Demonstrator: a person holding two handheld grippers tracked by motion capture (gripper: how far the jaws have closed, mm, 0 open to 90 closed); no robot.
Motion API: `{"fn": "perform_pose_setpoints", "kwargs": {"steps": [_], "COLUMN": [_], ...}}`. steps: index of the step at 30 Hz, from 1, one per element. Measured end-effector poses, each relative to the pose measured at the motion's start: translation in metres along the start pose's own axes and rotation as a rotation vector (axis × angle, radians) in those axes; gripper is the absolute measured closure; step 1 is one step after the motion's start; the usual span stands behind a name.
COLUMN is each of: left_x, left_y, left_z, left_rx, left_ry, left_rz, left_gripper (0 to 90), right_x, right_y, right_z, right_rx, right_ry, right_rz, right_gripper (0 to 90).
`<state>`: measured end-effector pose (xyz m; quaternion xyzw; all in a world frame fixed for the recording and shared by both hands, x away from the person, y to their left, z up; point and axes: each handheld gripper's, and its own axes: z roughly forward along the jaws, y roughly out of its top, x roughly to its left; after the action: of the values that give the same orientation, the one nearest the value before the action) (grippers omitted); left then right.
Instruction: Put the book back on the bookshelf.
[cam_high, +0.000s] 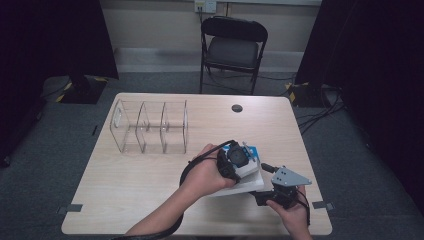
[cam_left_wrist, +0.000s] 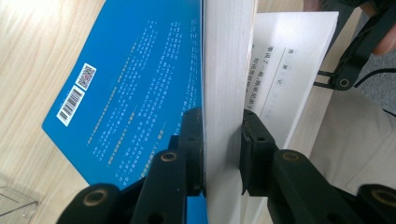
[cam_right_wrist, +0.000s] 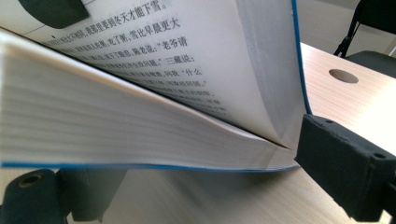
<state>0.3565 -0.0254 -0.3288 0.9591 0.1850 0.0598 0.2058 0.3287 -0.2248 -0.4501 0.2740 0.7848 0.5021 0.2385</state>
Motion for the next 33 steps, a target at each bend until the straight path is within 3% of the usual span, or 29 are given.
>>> {"fn": "perform_pose_setpoints", "kwargs": {"steps": [9, 24, 27, 28, 30, 31, 33], "left_x": [0.001, 0.007, 0.008, 0.008, 0.01, 0.01, 0.012], "left_y": [0.007, 0.008, 0.008, 0.008, 0.008, 0.007, 0.005], "left_z": [-0.016, -0.018, -0.019, -0.019, -0.019, -0.019, -0.02], "left_rx": [-0.01, -0.009, -0.007, -0.012, -0.018, -0.022, -0.031], "left_ry": [0.0, -0.027, -0.034, -0.035, -0.044, -0.044, -0.033], "left_rz": [0.004, 0.035, 0.037, 0.034, 0.036, 0.032, 0.062], "left_gripper": [74.3, 74.1, 74.1, 74.2, 74.1, 73.9, 71.4], "right_x": [-0.003, -0.012, -0.015, -0.014, -0.012, -0.011, -0.011], "right_y": [0.011, 0.023, 0.026, 0.03, 0.033, 0.035, 0.036], "right_z": [-0.004, 0.0, 0.003, 0.006, 0.008, 0.01, 0.011], "right_rx": [-0.056, -0.041, -0.034, -0.034, -0.026, -0.01, -0.011], "right_ry": [0.022, 0.07, 0.11, 0.143, 0.156, 0.166, 0.206], "right_rz": [-0.032, -0.108, -0.118, -0.141, -0.153, -0.153, -0.139], "right_gripper": [8.5, 7.0, 7.2, 7.6, 8.3, 10.8, 23.0]}}
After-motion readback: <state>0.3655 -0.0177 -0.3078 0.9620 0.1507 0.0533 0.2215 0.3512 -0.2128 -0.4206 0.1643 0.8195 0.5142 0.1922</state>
